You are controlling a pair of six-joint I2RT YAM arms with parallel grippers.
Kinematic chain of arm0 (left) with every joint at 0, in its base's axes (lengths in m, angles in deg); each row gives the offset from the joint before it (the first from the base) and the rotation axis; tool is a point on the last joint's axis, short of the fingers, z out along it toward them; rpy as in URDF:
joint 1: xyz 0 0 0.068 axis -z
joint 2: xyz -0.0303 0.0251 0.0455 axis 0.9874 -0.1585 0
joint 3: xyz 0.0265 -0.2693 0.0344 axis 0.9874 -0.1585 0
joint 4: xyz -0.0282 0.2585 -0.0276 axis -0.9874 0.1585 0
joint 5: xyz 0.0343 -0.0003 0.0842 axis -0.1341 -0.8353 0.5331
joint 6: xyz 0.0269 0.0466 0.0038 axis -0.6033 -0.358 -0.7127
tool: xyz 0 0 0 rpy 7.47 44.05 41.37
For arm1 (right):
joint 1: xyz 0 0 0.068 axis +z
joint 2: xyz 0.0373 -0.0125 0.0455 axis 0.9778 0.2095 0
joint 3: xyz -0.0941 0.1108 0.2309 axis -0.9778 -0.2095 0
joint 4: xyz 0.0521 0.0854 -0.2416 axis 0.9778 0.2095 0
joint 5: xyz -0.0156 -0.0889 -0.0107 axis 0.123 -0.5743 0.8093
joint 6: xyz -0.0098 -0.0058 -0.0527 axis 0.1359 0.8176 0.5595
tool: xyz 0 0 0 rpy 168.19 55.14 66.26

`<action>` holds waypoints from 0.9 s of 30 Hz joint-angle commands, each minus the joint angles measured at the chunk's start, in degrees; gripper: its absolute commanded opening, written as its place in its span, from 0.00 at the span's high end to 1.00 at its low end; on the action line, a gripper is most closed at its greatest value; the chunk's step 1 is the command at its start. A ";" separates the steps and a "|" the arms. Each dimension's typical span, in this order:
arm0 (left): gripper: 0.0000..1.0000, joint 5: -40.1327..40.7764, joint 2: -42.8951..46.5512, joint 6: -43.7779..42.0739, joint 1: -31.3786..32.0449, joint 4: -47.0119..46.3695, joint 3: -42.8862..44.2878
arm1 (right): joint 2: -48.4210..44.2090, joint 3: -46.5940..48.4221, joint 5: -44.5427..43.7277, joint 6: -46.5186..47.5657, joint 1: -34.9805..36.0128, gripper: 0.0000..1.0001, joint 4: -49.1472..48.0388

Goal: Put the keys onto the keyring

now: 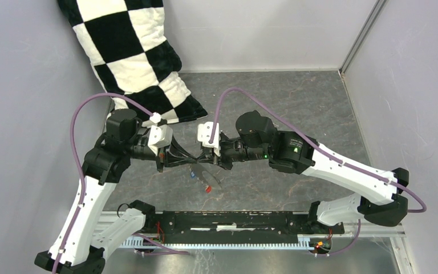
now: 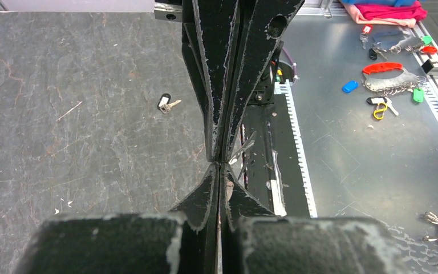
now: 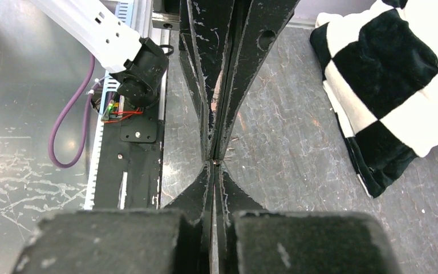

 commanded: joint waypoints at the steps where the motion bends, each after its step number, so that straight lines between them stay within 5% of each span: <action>1: 0.98 -2.28 0.84 -2.33 0.51 -1.35 1.85 | -2.34 -2.40 0.75 -1.26 -0.46 1.00 -5.19; 16: 0.98 -2.31 0.98 -2.58 0.51 -1.24 2.12 | -6.48 -10.26 2.04 -6.54 -1.05 1.00 -14.24; 17: 0.94 -2.16 0.96 -2.73 0.51 -1.12 2.20 | -8.09 -12.57 1.62 -7.97 -1.16 0.99 -17.95; 20: 0.56 -0.66 0.69 1.58 0.51 -3.72 2.19 | -13.57 -20.74 0.64 -11.93 -1.36 1.00 -30.44; 24: 0.39 2.35 1.28 7.32 0.47 -7.57 2.38 | -17.84 -28.16 -1.72 -16.27 -1.35 1.00 -40.33; 27: 0.40 3.79 1.96 9.49 0.51 -8.81 2.45 | -20.70 -32.88 -2.23 -18.94 -1.33 1.00 -47.59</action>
